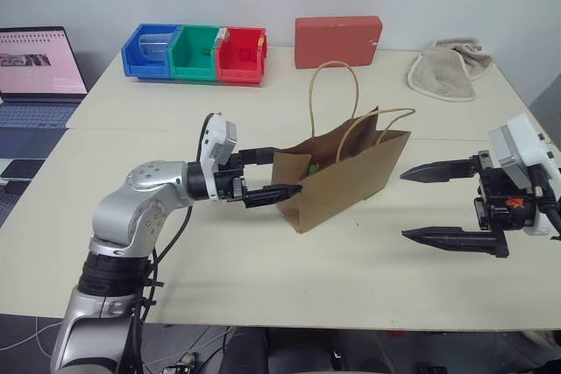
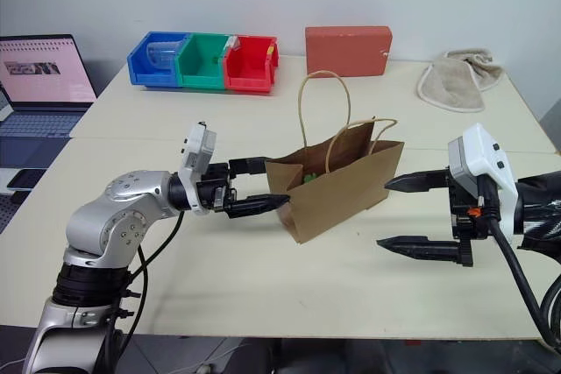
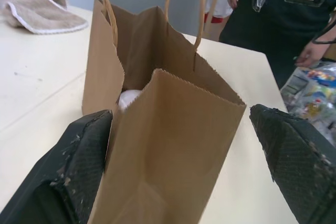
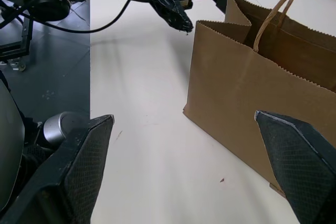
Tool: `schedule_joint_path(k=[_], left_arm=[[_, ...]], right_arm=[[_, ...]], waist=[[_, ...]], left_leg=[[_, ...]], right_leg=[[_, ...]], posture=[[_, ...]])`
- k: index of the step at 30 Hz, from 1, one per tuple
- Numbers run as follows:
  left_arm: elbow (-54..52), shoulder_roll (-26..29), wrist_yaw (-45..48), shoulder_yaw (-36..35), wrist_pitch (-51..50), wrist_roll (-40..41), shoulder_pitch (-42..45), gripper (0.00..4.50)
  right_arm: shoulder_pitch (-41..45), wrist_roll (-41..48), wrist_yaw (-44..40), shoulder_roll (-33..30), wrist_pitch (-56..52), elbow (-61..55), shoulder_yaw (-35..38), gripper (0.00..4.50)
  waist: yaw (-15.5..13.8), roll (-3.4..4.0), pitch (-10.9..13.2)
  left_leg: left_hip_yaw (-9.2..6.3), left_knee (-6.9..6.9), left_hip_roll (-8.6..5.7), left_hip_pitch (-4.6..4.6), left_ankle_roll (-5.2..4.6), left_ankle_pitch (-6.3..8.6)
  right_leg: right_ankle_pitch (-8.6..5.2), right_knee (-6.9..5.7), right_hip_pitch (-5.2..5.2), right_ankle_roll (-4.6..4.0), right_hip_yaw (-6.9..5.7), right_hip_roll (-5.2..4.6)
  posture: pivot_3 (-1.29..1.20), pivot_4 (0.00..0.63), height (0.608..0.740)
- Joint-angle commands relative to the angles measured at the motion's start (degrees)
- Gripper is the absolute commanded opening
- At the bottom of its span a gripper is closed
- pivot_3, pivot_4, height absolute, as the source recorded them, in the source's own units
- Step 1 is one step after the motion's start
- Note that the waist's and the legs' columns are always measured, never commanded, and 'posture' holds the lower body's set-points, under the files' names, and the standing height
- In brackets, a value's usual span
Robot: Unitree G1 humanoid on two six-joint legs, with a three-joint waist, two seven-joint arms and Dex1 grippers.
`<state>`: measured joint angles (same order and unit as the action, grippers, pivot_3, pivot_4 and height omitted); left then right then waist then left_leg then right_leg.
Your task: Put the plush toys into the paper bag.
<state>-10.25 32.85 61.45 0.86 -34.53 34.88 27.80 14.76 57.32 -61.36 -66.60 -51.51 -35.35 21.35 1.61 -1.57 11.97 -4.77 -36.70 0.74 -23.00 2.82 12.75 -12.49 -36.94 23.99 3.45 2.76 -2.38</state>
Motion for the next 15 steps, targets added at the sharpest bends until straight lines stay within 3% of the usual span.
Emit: schedule_joint_path(k=[1,15], left_arm=[[-3.35,-1.21,-2.65,0.65,1.76,-1.21,-1.24,4.48],[1.51,-8.55,-10.56,4.37,10.71,-9.79,-2.99,4.48]], right_arm=[[-0.01,0.26,0.06,-0.69,1.16,-1.32,1.77,4.5],[0.46,-2.96,5.39,2.76,4.2,-2.75,-2.66,4.5]], waist=[[0.0,0.0,0.0],[-0.09,0.0,-0.01]], left_leg=[[-0.01,0.0,0.0,0.0,0.0,0.0],[0.01,-0.08,-0.01,0.0,0.0,0.0]], right_leg=[[0.0,0.0,0.0,0.0,-0.01,0.0],[-0.01,0.0,-0.02,-0.02,0.02,0.0]], posture=[[0.0,0.15,0.74],[0.0,0.15,0.74]])
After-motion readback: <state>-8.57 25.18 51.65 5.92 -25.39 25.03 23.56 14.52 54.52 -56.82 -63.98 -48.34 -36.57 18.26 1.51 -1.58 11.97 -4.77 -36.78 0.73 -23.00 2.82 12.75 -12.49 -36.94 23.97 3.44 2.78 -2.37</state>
